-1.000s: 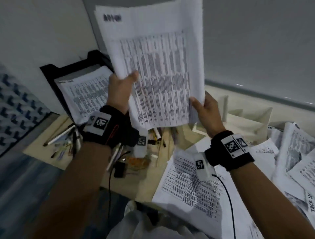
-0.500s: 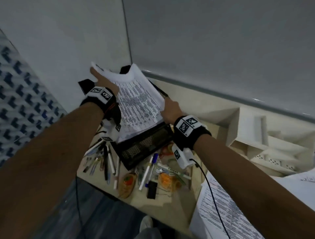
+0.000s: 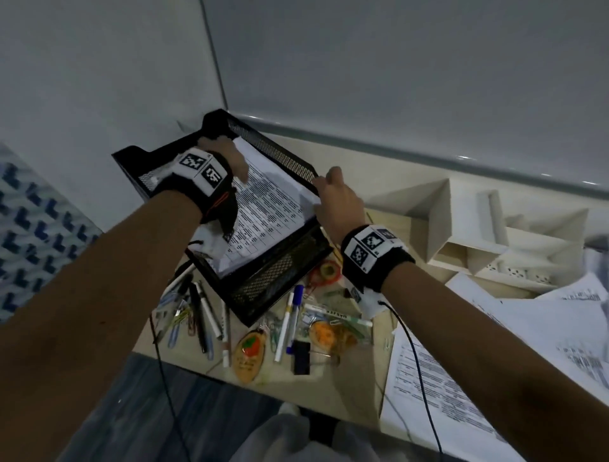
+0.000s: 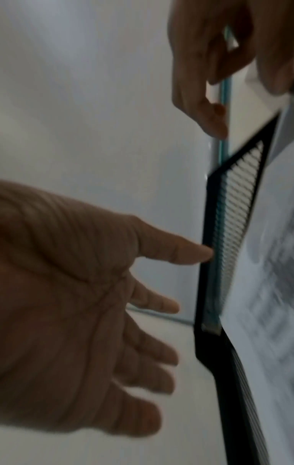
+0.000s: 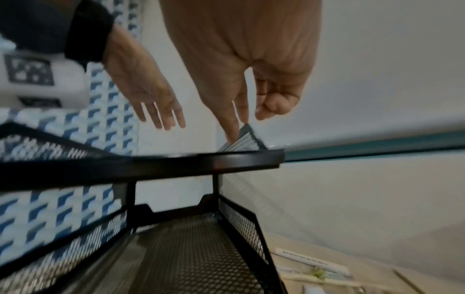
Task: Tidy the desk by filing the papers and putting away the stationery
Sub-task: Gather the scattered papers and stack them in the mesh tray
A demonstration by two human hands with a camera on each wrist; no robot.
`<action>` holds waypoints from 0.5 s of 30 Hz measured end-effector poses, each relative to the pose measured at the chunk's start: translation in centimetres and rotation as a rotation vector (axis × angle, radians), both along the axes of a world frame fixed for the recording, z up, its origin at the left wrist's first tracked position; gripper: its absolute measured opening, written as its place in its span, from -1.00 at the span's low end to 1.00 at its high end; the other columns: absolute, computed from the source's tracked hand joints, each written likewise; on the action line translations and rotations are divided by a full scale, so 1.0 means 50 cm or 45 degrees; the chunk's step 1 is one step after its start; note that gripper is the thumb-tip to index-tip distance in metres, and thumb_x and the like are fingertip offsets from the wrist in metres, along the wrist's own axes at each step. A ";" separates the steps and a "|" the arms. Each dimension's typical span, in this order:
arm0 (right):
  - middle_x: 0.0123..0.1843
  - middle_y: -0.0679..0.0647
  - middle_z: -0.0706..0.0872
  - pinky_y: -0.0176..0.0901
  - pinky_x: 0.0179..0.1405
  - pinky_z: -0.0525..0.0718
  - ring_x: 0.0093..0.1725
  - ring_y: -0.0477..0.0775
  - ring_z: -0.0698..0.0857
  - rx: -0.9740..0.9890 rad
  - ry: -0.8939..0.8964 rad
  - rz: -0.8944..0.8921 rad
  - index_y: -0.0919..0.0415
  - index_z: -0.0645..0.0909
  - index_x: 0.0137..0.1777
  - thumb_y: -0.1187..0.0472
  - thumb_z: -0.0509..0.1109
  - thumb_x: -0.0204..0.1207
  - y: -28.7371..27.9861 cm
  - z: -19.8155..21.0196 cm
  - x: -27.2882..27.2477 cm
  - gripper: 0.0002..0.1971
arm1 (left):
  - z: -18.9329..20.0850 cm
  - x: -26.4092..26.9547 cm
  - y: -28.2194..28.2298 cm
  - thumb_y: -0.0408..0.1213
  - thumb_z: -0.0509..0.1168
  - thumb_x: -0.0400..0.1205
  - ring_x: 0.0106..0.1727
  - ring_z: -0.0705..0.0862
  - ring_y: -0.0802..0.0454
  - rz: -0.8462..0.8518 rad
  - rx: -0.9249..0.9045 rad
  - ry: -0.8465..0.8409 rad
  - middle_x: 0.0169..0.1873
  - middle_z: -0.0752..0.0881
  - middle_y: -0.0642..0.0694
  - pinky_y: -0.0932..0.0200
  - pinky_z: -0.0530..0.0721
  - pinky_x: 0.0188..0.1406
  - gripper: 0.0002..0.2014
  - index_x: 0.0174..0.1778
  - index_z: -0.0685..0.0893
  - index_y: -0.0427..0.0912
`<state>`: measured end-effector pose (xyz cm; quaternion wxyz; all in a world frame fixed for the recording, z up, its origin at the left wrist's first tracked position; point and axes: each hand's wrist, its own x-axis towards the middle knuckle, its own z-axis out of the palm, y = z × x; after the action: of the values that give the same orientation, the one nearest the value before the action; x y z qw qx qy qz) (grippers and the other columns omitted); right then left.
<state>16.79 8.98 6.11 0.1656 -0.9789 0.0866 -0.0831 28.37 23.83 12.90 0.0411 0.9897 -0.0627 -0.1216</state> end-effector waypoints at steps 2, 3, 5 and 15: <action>0.31 0.28 0.43 0.11 0.03 0.61 0.10 0.35 0.63 0.154 -0.079 -0.076 0.33 0.48 0.30 0.32 0.28 0.54 -0.048 -0.003 -0.036 -0.67 | 0.005 -0.029 -0.044 -0.23 0.41 0.53 0.16 0.60 -0.19 -0.157 -0.274 0.021 0.18 0.60 -0.29 0.11 0.60 0.00 -0.58 0.25 0.55 -0.36; 0.30 0.28 0.46 0.07 0.05 0.60 0.12 0.34 0.63 0.216 -0.102 -0.127 0.32 0.50 0.30 0.28 0.30 0.55 -0.081 -0.009 -0.060 -0.67 | 0.003 -0.060 -0.069 -0.28 0.38 0.54 -0.11 0.60 -0.06 -0.245 -0.381 0.005 -0.09 0.60 -0.19 0.23 0.49 -0.27 -0.82 -0.03 0.61 -0.30; 0.27 0.28 0.54 -0.02 0.06 0.57 0.16 0.30 0.63 0.269 -0.036 -0.244 0.29 0.55 0.26 0.23 0.32 0.54 -0.158 -0.035 -0.122 -0.69 | -0.010 -0.133 -0.118 -0.34 0.35 0.55 -0.38 0.40 0.14 -0.383 -0.514 0.031 -0.31 0.48 -0.09 0.27 0.27 -0.45 -0.86 -0.30 0.53 -0.20; 0.40 0.18 0.43 0.17 0.34 0.40 0.44 0.26 0.37 0.078 0.987 -0.328 0.10 0.31 0.48 -0.10 0.54 0.30 -0.405 -0.204 -0.453 -0.21 | -0.226 -0.365 -0.337 -0.31 0.30 0.60 0.21 0.63 -0.15 -0.689 -0.434 0.639 0.25 0.64 -0.20 0.16 0.56 0.07 -0.70 0.24 0.59 -0.29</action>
<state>-5.86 -11.30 -4.12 0.1382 -0.9134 0.2669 0.2744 10.12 6.97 1.59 0.1851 0.8562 -0.3281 -0.3535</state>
